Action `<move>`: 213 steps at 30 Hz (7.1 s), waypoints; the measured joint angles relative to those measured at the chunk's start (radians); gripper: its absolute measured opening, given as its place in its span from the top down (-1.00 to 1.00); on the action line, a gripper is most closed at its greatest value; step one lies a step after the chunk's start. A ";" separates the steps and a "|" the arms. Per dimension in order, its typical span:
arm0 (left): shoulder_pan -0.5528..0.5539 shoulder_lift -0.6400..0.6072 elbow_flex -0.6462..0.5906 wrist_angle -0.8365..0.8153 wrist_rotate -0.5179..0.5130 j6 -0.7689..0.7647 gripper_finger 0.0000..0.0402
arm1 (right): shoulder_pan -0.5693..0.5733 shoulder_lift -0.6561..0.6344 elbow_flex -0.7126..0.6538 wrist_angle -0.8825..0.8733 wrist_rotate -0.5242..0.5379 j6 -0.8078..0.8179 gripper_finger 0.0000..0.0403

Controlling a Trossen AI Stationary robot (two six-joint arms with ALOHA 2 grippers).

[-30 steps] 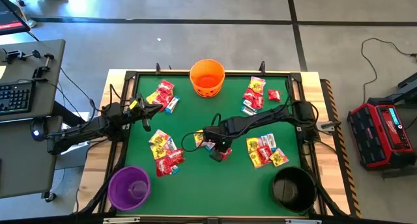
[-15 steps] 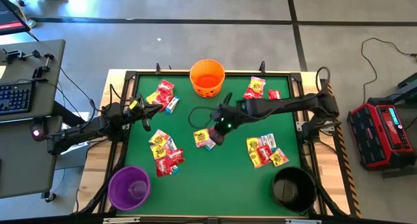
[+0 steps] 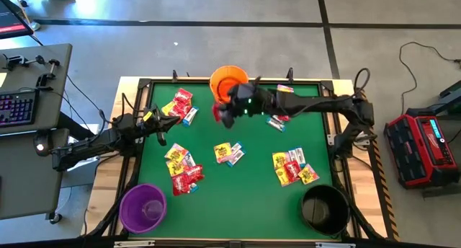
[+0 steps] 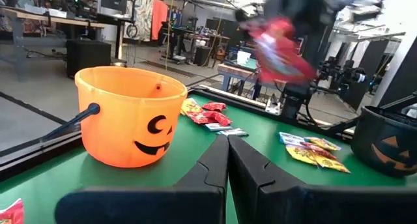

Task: Sort candy by brand, put in halloween buckets
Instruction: Put the red candy into the orange bucket

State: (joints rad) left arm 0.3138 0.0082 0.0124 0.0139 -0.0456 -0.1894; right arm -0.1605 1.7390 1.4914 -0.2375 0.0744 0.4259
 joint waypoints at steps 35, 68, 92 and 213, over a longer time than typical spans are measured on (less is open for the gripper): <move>-0.008 0.065 0.000 0.003 0.050 -0.147 1.00 | -0.325 0.310 0.478 -0.432 -0.052 -0.139 1.00; -0.008 0.109 0.000 -0.001 0.040 -0.245 1.00 | -0.339 0.435 0.474 -0.456 -0.064 -0.092 1.00; -0.007 0.131 0.000 0.033 -0.012 -0.228 1.00 | -0.372 0.457 0.560 -0.596 -0.067 -0.090 1.00; 0.306 0.772 0.533 -0.420 0.177 0.097 1.00 | -0.069 0.454 0.640 -0.254 0.014 -0.292 1.00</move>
State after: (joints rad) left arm 0.6193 0.7799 0.5449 -0.4064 0.1309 -0.0921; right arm -0.2291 2.1929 2.1318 -0.4911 0.0883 0.1337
